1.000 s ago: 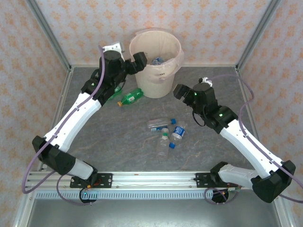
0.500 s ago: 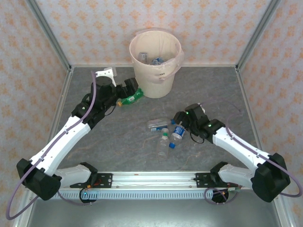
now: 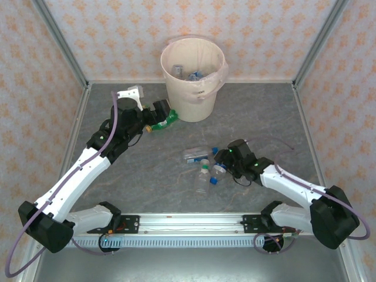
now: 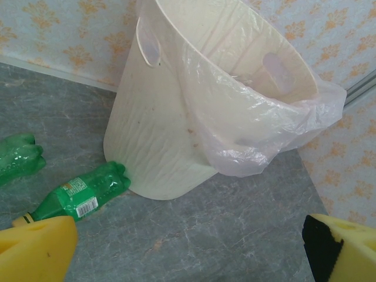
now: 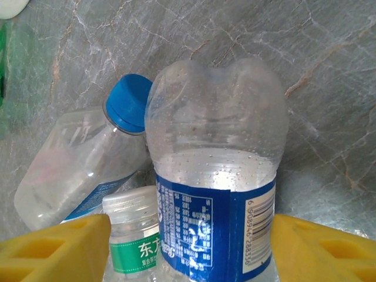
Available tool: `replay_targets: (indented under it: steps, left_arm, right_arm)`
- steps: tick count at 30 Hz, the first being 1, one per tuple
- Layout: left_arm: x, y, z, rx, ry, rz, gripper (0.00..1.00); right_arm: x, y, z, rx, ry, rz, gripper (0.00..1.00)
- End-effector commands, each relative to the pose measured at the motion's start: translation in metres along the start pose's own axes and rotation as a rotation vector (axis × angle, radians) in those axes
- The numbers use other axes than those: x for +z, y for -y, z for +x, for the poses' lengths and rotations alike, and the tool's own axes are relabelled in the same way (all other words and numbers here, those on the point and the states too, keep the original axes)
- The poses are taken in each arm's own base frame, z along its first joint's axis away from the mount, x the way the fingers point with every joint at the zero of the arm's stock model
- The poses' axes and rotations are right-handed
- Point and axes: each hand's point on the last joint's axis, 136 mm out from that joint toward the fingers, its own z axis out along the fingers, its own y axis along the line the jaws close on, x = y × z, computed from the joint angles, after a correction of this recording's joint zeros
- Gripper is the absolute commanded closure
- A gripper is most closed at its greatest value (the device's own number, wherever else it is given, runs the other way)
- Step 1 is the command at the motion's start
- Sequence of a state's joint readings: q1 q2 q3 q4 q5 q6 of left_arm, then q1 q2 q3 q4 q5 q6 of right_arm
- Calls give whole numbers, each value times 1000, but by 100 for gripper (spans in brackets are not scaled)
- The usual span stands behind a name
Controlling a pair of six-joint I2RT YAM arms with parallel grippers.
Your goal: Put the plastic bottles in the bin
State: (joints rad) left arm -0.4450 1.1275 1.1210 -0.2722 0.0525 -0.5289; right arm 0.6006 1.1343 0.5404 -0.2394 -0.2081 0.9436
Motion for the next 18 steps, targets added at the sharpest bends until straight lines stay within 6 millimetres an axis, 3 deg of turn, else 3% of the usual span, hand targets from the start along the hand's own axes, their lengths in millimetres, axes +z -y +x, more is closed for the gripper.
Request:
replay_targets:
  steps: [1, 5, 13, 18]
  left_arm:
    - [-3, 4, -2, 8, 4, 21, 1]
    - [0, 7, -4, 6, 0, 28, 1]
    - [7, 14, -4, 9, -13, 50, 1]
    - [12, 18, -7, 12, -13, 60, 1]
  right_arm:
    - [7, 3, 3, 12, -2, -4, 29]
    - [17, 14, 7, 1, -19, 43, 27]
    - [30, 17, 11, -25, -43, 74, 26]
    - [30, 16, 8, -38, -35, 86, 36]
